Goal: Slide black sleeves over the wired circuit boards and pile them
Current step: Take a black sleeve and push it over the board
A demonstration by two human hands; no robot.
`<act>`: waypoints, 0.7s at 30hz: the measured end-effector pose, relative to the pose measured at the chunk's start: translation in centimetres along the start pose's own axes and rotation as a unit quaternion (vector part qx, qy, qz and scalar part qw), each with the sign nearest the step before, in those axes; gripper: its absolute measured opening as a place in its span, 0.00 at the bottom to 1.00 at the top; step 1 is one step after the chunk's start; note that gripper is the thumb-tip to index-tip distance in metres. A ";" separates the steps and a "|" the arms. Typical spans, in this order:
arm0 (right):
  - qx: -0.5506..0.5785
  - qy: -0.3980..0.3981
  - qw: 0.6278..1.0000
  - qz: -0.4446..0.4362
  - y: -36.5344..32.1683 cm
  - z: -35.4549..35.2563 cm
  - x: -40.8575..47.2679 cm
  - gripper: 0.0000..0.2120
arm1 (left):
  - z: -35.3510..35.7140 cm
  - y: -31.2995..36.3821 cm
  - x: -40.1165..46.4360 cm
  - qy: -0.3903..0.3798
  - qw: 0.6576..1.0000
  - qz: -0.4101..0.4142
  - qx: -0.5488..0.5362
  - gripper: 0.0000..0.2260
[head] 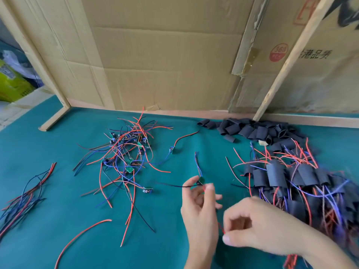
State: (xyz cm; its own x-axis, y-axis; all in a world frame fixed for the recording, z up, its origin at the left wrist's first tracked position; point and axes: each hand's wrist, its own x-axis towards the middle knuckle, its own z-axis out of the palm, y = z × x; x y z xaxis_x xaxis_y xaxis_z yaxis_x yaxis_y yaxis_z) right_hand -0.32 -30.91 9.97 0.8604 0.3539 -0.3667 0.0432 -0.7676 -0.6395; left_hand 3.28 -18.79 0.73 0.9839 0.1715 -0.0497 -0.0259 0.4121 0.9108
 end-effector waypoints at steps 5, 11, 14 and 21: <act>-0.045 -0.098 0.992 0.059 -0.3 -4.5 3.4 0.10 | 0.1 -1.0 -0.1 -0.004 0.997 0.031 0.070 0.16; -0.150 0.257 0.943 0.150 4.0 -12.1 14.4 0.08 | 0.2 -1.1 -0.2 -0.037 0.995 0.030 0.088 0.23; -0.198 0.196 0.930 0.240 6.9 -12.4 17.8 0.22 | 0.1 -1.0 -0.1 -0.038 0.993 0.035 0.103 0.22; -0.235 0.284 0.897 0.242 6.4 -10.8 18.4 0.10 | 0.1 -1.5 0.1 -0.058 0.991 0.043 0.114 0.11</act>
State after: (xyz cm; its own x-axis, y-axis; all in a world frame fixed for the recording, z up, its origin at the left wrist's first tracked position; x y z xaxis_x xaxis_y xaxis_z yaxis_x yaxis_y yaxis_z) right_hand 21.30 -35.13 6.45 0.9505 -0.3087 -0.0357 -0.3107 -0.9460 -0.0927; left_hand 3.39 -19.45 -0.56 0.9938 0.0878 0.0680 -0.0833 0.1851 0.9792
